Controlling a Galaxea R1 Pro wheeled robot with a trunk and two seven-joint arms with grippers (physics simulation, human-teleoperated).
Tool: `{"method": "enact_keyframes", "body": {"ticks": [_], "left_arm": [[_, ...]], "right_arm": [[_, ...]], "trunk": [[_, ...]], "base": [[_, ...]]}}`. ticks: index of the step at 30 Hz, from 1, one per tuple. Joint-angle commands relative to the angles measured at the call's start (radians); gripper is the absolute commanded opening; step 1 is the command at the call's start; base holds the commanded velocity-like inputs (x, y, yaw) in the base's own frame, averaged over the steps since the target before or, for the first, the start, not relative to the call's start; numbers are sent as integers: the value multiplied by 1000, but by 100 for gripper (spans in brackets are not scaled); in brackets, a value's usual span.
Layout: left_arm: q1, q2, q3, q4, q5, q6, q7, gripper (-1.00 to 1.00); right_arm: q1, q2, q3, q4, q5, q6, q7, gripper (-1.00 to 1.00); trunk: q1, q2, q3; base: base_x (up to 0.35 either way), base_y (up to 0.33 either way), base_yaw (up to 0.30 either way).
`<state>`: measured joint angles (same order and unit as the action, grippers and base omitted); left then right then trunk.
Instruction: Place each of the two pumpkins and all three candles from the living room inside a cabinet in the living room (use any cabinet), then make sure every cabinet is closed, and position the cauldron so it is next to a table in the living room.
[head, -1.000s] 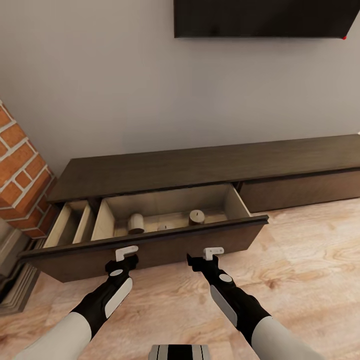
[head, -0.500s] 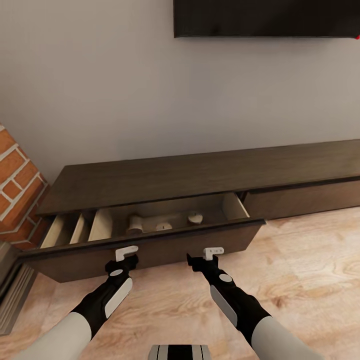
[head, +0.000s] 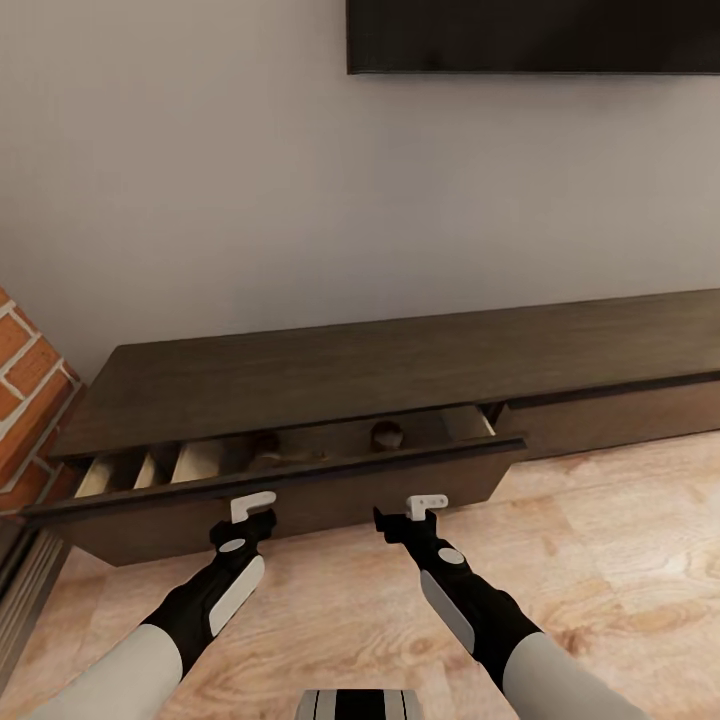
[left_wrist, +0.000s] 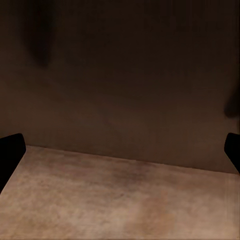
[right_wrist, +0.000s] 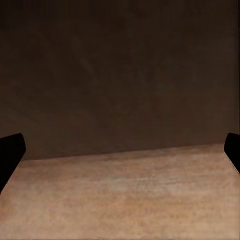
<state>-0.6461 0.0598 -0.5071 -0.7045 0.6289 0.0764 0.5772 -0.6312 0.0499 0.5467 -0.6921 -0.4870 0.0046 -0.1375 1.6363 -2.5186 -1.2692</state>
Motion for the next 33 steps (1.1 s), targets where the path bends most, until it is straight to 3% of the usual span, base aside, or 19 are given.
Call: {"method": "enact_keyframes", "body": {"ticks": [1, 21, 33], "left_arm": [[-1, 1, -8, -3, 0, 5, 9, 100], [-1, 2, -8, -2, -2, 5, 9, 100], [-1, 2, -7, -3, -2, 5, 9, 100]], "right_arm": [[-1, -1, 6, -1, -9, 0, -8, 100], [-1, -1, 5, -1, -9, 1, -8, 100], [-1, -1, 6, -1, -8, 2, -8, 100]], "trunk": [[0, 0, -1], [0, 0, -1], [0, 0, -1]], "base": [[201, 0, 0], [187, 40, 0], [28, 3, 0]]}}
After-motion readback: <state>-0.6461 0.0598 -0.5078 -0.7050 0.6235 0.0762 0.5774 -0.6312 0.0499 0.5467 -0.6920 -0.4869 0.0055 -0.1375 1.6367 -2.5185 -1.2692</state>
